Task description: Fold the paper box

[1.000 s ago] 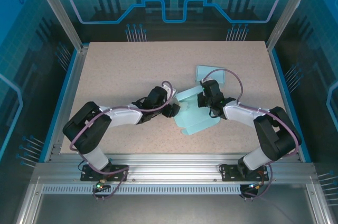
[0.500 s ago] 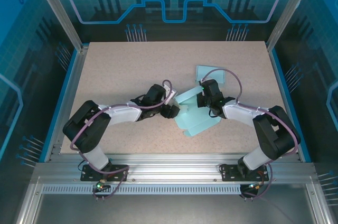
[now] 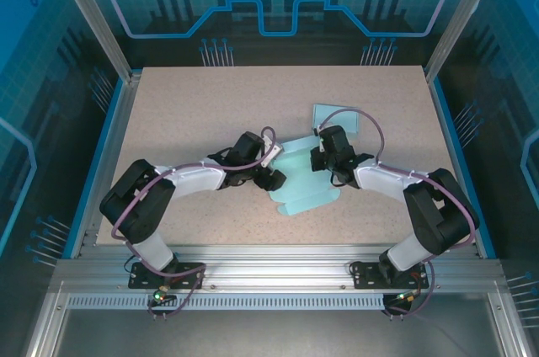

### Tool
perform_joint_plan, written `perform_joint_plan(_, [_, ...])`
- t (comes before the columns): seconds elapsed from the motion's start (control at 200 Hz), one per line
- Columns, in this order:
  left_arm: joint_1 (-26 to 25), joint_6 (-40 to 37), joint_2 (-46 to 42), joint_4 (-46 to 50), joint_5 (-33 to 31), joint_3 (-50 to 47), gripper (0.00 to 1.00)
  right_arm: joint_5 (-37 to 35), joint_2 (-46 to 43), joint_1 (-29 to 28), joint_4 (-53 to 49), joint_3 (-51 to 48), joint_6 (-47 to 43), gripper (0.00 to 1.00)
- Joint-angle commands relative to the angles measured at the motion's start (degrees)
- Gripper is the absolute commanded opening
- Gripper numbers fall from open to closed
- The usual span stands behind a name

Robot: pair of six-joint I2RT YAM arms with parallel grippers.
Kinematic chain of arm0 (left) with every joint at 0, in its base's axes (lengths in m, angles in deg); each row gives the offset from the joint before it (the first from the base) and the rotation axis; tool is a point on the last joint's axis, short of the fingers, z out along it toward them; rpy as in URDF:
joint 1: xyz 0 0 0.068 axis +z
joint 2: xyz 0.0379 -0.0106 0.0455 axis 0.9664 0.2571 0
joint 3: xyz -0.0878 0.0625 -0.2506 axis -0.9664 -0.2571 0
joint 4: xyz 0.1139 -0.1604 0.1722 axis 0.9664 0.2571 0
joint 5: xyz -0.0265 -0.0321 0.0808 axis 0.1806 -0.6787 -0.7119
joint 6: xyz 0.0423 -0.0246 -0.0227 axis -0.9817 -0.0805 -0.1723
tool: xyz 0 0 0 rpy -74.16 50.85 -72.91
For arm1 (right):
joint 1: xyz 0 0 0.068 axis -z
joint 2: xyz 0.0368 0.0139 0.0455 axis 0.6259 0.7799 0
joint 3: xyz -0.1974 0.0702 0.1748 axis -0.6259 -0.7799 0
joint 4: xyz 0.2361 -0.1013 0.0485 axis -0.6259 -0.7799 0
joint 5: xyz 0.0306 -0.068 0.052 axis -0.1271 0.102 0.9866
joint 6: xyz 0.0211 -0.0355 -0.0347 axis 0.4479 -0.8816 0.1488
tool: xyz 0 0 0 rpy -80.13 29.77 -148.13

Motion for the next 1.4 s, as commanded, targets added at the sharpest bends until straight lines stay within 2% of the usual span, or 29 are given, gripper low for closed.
perform_joint_plan(0.0, [0.61, -1.66, -1.6, 2.41, 1.86, 1.36, 0.84, 1.21, 0.83, -0.49, 1.08, 1.61, 0.62, 0.0])
perform_joint_plan(0.155, [0.81, -1.55, -2.12, 1.25, 0.52, 0.77, 0.83, 1.22, 0.83, -0.49, 1.13, 1.55, 0.66, 0.0])
perform_joint_plan(0.255, [0.83, -1.37, -4.78, -0.61, 2.48, -0.85, 0.84, 1.09, 0.83, -0.49, 1.12, 1.54, 0.59, 0.0])
perform_joint_plan(0.29, [0.77, -1.35, -6.06, -1.39, 3.42, -1.74, 0.86, 1.13, 0.85, -0.49, 1.1, 1.55, 0.61, 0.0])
perform_joint_plan(0.35, [0.77, -1.39, -8.79, -2.48, 5.09, -3.22, 0.98, 1.13, 0.92, -0.49, 1.05, 1.48, 0.59, 0.0])
perform_joint_plan(0.465, [0.85, -0.39, -15.1, -4.17, 6.1, -6.05, 0.99, 1.13, 1.01, -0.49, 1.06, 1.7, 0.68, 0.0])
perform_joint_plan(0.645, [3.65, 1.95, -23.77, -3.61, 1.11, -10.21, 0.98, 1.21, 1.01, -0.49, 1.07, 1.66, 0.68, 0.0])
perform_joint_plan(0.8, [6.77, 4.18, -26.72, 1.31, -8.88, -11.36, 0.91, 1.18, 1.04, -0.49, 1.08, 1.66, 0.62, 0.0])
perform_joint_plan(0.956, [7.73, 5.83, -24.68, 5.65, -15.2, -10.89, 0.86, 1.3, 1.18, -0.5, 1.08, 1.68, 0.85, 0.0])
perform_joint_plan(1.276, [7.08, 5.38, -15.16, 9.31, -12.45, -4.36, 0.83, 1.18, 0.92, -0.49, 1.13, 1.57, 0.85, 0.0])
perform_joint_plan(1.391, [5.01, 4.97, -12.58, 8.81, -12.66, -2.91, 0.83, 1.23, 0.91, -0.49, 1.22, 1.51, 0.85, 0.0])
